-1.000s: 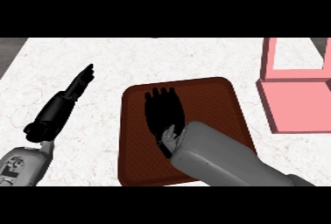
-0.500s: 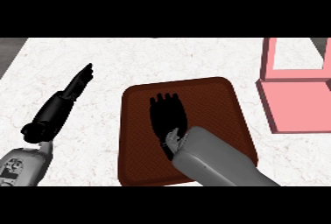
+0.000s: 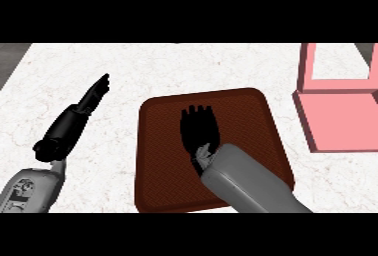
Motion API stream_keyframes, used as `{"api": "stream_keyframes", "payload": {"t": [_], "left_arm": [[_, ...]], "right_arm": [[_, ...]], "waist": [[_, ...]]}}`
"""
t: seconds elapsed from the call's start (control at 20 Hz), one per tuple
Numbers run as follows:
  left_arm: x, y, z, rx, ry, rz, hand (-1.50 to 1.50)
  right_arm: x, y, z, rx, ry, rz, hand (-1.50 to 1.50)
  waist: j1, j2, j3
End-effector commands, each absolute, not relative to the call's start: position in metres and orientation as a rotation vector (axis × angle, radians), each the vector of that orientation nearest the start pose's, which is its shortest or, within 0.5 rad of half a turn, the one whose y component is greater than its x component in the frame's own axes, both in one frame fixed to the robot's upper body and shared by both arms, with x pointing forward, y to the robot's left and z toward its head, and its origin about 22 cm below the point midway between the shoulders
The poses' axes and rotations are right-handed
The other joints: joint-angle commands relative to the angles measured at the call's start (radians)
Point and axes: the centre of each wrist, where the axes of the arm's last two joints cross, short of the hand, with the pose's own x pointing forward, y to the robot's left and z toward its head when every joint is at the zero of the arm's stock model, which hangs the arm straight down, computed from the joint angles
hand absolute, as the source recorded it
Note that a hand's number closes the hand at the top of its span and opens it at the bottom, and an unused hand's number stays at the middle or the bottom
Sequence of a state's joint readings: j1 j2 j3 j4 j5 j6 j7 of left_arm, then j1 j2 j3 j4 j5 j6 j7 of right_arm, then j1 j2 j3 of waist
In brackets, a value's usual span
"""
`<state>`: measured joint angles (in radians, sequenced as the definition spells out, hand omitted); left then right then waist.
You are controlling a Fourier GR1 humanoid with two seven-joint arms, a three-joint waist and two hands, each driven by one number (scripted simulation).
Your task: Pick the bell pepper from the tray and place it in the cardboard box
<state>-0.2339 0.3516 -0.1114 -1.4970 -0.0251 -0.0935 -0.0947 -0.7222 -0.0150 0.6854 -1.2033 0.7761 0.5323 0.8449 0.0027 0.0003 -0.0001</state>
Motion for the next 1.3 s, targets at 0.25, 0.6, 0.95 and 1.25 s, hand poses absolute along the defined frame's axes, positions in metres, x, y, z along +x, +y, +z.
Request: {"api": "stream_keyframes", "payload": {"t": [0.25, 0.6, 0.95, 1.25], "left_arm": [[0.301, 0.266, 0.052, 0.092, -1.751, -0.543, 0.0], [0.299, 0.268, 0.064, 0.097, -1.75, -0.541, 0.0], [0.288, 0.271, 0.053, 0.098, -1.726, -0.51, 0.0], [0.281, 0.286, 0.049, 0.136, -1.71, -0.477, 0.0]], "right_arm": [[0.321, -0.013, 0.063, -0.776, -0.899, 1.711, 1.5], [0.318, -0.022, 0.053, -0.858, -1.077, 1.763, 1.5], [0.225, -0.043, 0.027, -0.219, -1.501, 2.097, 1.5], [0.187, -0.102, 0.06, 0.038, -1.873, 2.096, 1.5]], "waist": [[0.005, 0.003, 0.0], [0.002, 0.001, 0.0], [-0.035, -0.014, 0.004], [-0.075, -0.023, 0.005]]}}
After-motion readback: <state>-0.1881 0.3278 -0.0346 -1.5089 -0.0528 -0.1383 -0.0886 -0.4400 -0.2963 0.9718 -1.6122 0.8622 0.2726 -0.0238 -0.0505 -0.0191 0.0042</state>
